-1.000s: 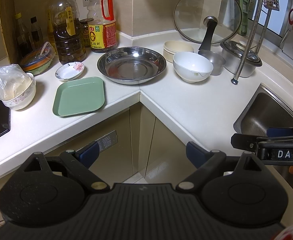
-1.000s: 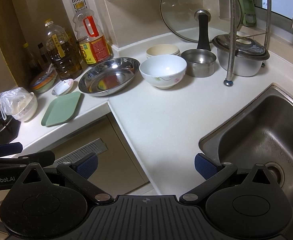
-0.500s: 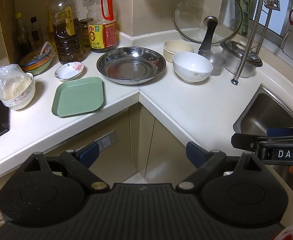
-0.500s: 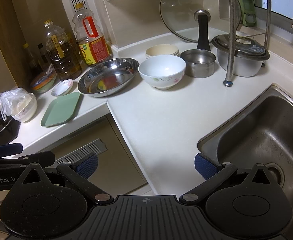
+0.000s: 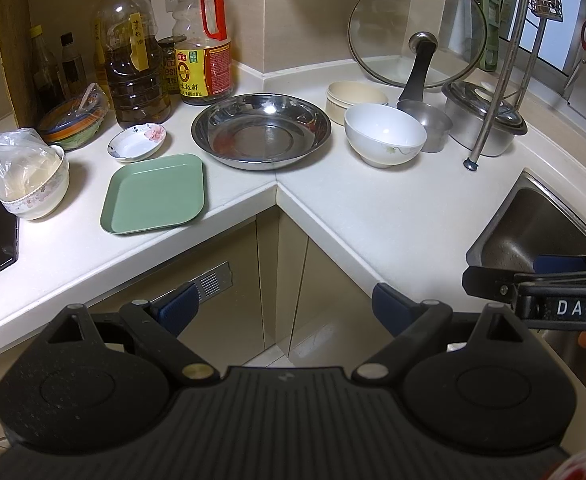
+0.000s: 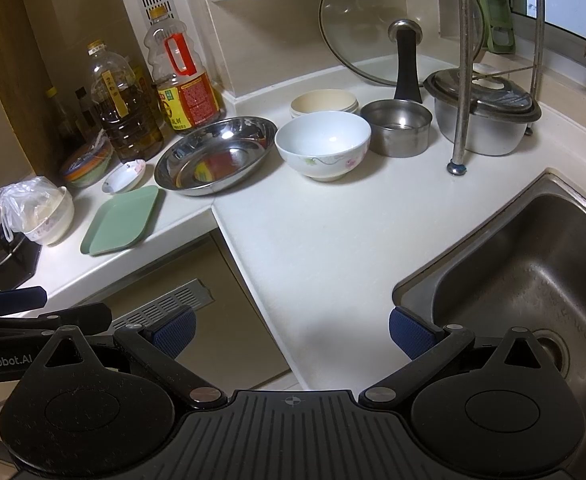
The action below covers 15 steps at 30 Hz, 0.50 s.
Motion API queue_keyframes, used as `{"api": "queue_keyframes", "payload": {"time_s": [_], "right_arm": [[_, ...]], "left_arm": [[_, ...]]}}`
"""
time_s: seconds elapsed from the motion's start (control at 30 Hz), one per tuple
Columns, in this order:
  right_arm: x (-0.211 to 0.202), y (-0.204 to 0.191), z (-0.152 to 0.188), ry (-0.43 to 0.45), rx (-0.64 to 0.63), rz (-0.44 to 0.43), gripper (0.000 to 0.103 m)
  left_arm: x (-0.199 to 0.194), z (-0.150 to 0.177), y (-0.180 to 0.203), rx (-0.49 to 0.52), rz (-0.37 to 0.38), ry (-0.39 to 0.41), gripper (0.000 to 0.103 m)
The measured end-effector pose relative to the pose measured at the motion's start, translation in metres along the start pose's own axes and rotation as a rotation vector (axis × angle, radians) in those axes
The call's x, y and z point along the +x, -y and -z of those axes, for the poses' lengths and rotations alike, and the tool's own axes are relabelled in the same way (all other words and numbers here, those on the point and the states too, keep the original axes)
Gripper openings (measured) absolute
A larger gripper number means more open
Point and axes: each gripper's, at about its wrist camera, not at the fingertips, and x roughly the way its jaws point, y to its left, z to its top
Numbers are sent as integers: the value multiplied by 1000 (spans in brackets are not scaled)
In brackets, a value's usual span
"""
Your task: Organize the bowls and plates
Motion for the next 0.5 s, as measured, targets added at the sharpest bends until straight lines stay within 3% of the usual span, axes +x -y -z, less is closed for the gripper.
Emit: {"api": "queue_keyframes", "payload": {"time_s": [0.5], "right_arm": [[10, 9, -4, -10, 0, -16, 103]], "left_arm": [[11, -5, 6, -12, -13, -15, 93]]}}
